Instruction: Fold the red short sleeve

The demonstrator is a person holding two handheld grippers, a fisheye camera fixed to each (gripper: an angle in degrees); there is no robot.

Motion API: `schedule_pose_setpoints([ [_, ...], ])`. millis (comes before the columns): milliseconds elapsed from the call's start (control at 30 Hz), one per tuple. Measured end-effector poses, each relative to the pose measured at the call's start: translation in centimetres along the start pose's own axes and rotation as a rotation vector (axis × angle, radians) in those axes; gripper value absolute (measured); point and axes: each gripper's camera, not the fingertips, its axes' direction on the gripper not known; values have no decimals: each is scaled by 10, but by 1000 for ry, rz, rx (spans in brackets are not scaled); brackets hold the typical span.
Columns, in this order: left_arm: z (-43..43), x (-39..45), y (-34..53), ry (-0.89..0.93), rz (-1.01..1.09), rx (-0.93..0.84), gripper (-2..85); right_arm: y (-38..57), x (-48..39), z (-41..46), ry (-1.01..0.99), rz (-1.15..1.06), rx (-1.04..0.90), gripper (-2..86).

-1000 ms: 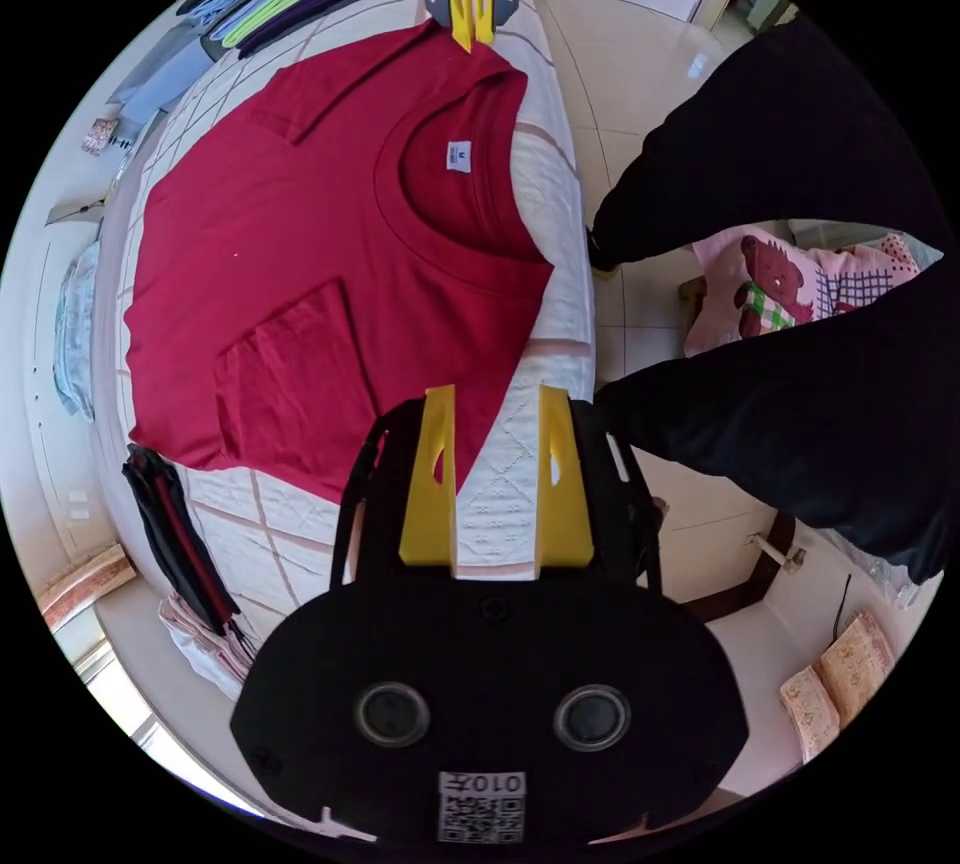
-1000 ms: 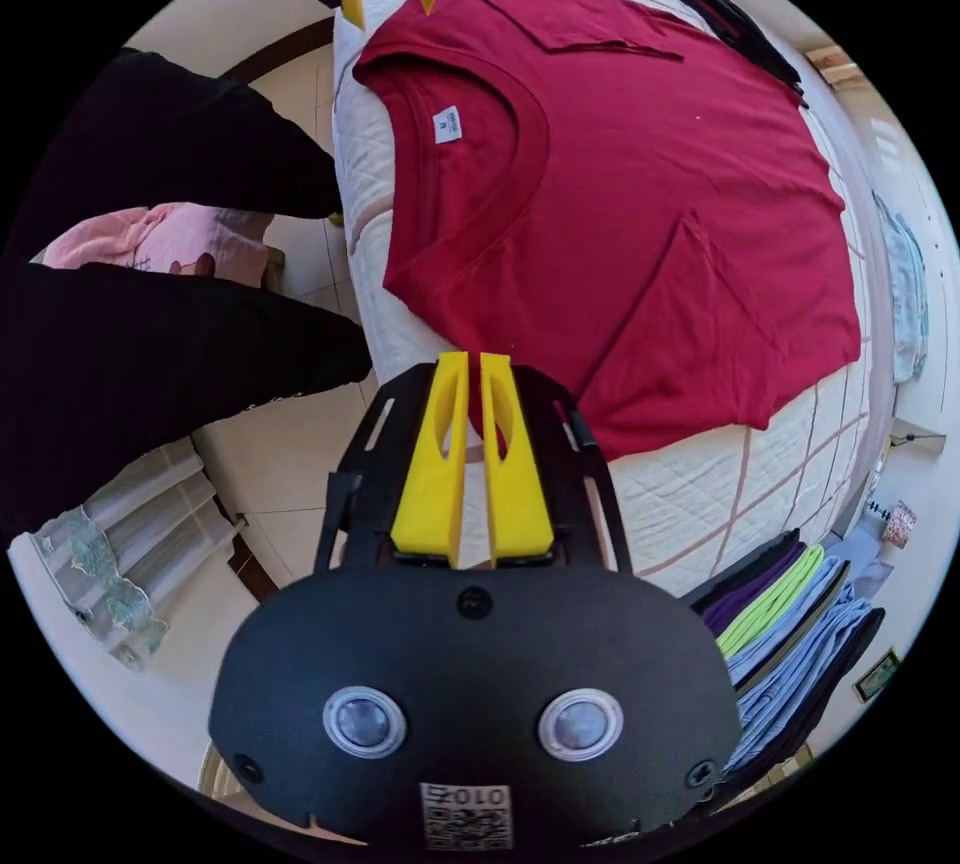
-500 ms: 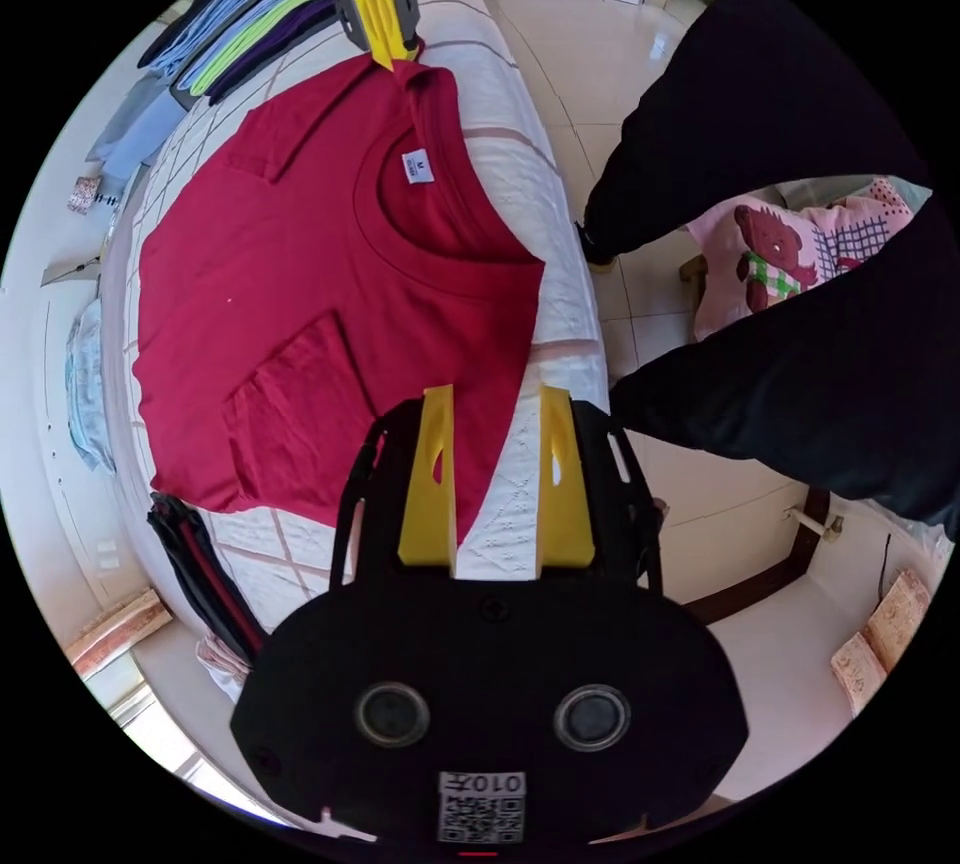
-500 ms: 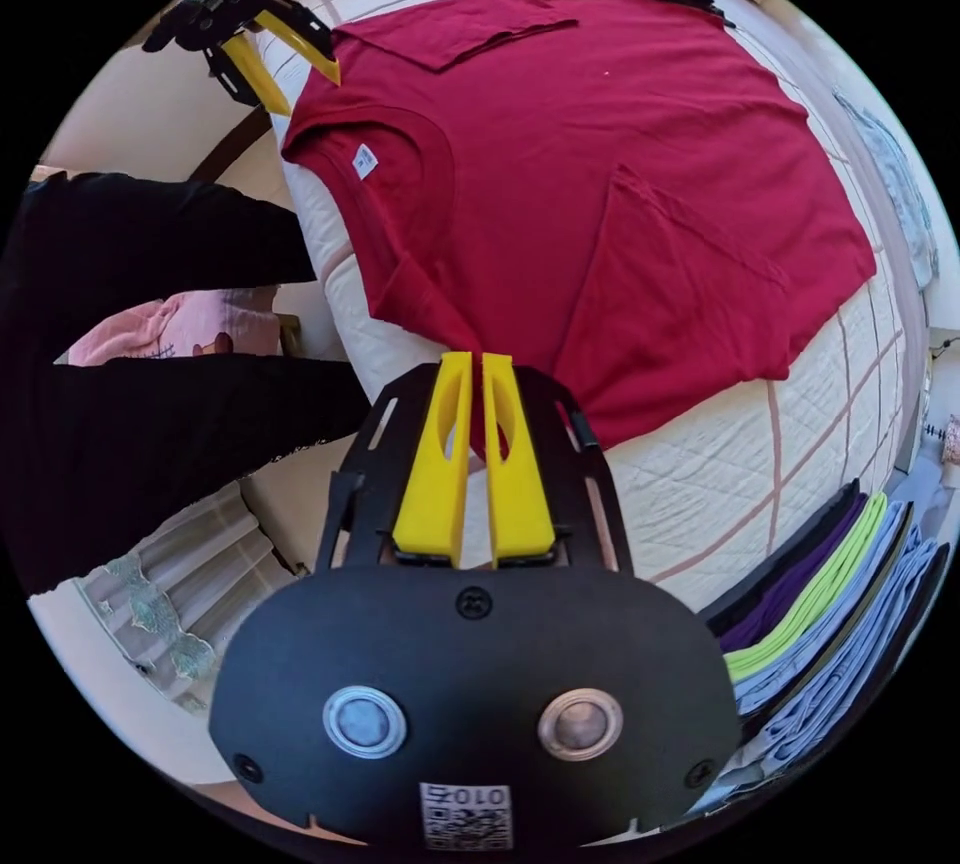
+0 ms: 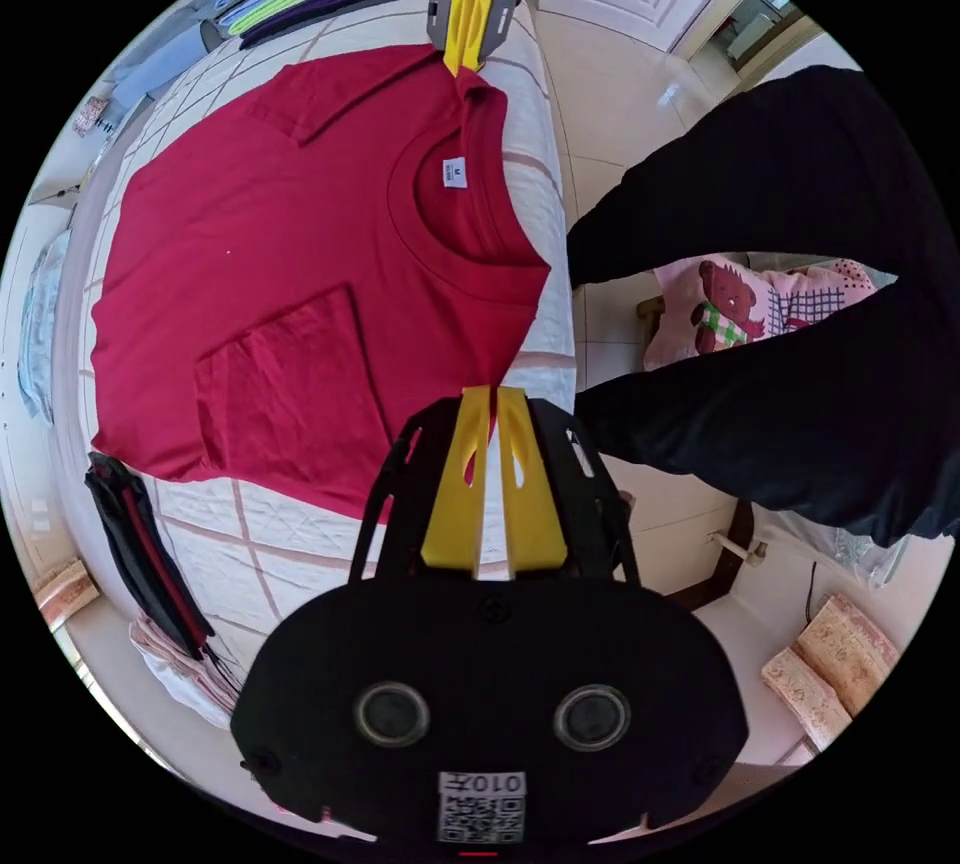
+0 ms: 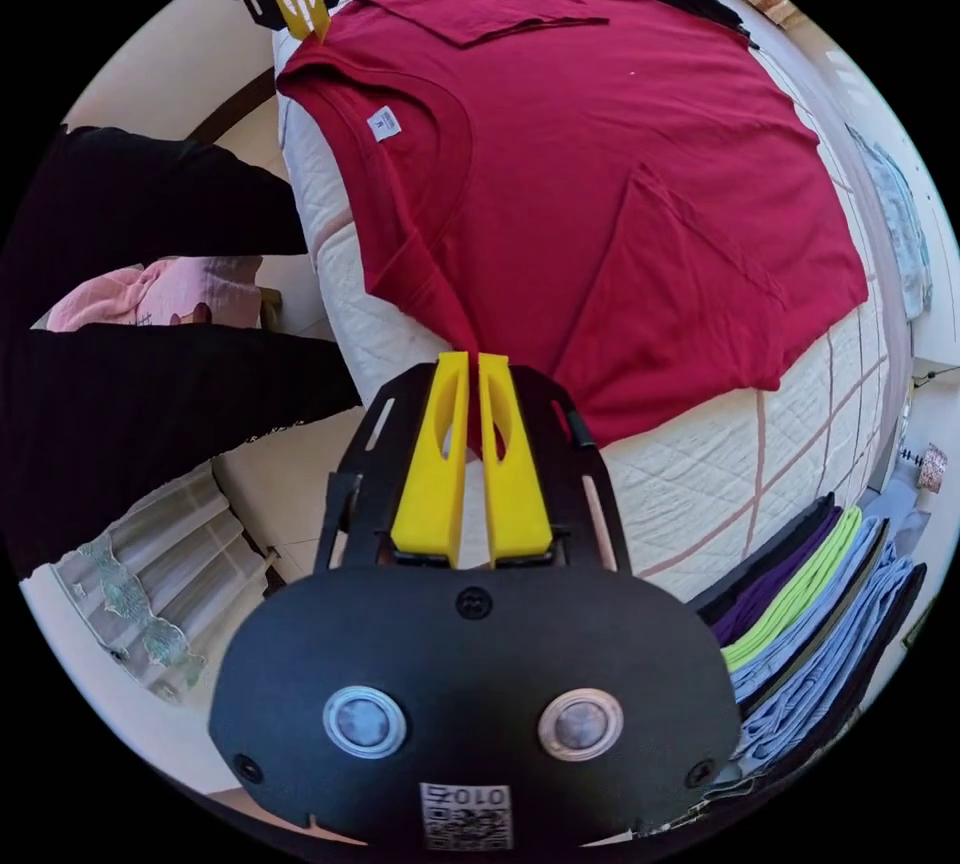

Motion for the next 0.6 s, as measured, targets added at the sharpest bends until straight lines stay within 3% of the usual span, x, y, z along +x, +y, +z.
schedule_pose_setpoints([
  [167, -22, -26, 3, 37, -9, -25, 0, 4, 8, -26, -47, -124, -50, 31],
  [467, -66, -63, 6, 30, 0, -92, -2, 26, 32, -97, -96, -158, -17, 32],
  [600, -75, -66, 3, 153, 32, -113, -2, 33, 22, -102, -160, -221, -82, 31],
])
